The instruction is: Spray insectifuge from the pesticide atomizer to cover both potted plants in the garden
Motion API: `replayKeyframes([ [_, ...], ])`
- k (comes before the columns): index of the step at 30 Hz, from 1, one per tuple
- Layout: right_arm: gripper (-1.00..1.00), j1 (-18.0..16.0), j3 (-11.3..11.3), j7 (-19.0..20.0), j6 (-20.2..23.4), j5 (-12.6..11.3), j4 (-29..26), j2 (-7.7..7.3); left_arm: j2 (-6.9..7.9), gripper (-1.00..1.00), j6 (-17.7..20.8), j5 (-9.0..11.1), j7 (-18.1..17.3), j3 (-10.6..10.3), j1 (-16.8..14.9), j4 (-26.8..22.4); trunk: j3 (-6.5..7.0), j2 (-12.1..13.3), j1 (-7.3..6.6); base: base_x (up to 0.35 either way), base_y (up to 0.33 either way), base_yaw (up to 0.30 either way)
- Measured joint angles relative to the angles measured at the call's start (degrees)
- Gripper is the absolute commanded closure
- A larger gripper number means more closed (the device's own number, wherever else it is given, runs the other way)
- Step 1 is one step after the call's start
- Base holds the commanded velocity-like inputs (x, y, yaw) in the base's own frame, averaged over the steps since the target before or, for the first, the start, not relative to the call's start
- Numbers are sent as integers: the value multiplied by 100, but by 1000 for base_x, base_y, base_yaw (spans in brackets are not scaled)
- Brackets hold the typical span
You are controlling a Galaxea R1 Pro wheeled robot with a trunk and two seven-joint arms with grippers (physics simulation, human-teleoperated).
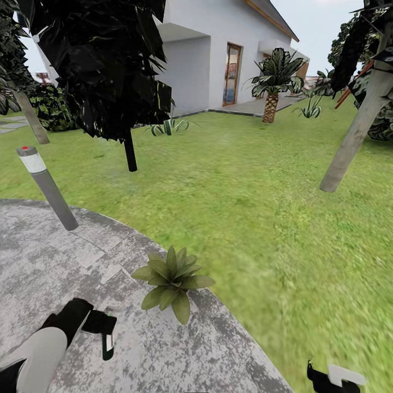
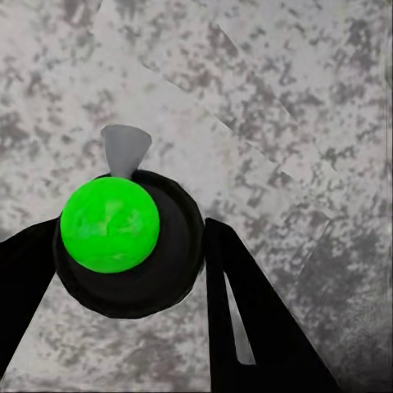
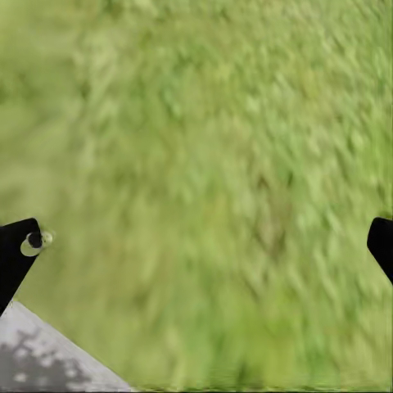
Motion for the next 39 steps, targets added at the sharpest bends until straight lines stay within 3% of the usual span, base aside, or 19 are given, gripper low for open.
replayKeyframes([
  [1,-100,0,-1,-12,2,-1,36,1,4,100,137,-2,-109,-190,-51,-3,0,0,0,0,0,0],
  [3,-100,2,-1,-27,4,-1,108,6,3,100,660,4,-503,-888,-213,-19,0,0,0,0,0,0],
  [5,-100,6,-2,-30,5,-1,158,7,-9,100,1017,15,-822,-1387,-342,-72,0,0,0,0,0,0],
  [8,-100,8,-3,-43,5,-2,189,6,-28,100,1188,29,-1211,-1662,-419,-214,0,0,0,0,0,0],
  [15,-100,8,-3,-49,5,-2,202,7,-22,100,1403,2,-1414,-1770,-498,-441,0,0,-1,61,0,0],
  [17,-100,7,-3,-49,5,-2,203,7,-10,100,1506,5,-1461,-2043,-516,-443,0,0,-2,215,0,0],
  [20,-100,7,-3,-50,5,-2,204,7,42,100,1542,-48,-2196,-2805,-528,-459,0,0,-1,161,0,0],
  [22,-100,8,-3,-50,5,-2,204,7,71,100,1542,-48,-2539,-3029,-532,-608,0,0,0,29,0,0],
  [28,-100,9,5,-53,5,-1,204,12,84,100,1546,-57,-2686,-3163,-534,-848,0,0,0,4,0,6],
  [33,-100,6,-2,-58,5,-10,204,33,86,100,1544,-55,-2699,-3458,-523,-854,-12,0,0,0,0,198],
  [39,-100,6,-3,-31,5,9,194,27,96,100,1545,-47,-2704,-3492,-562,-1176,-21,0,0,-11,-116,62],
])
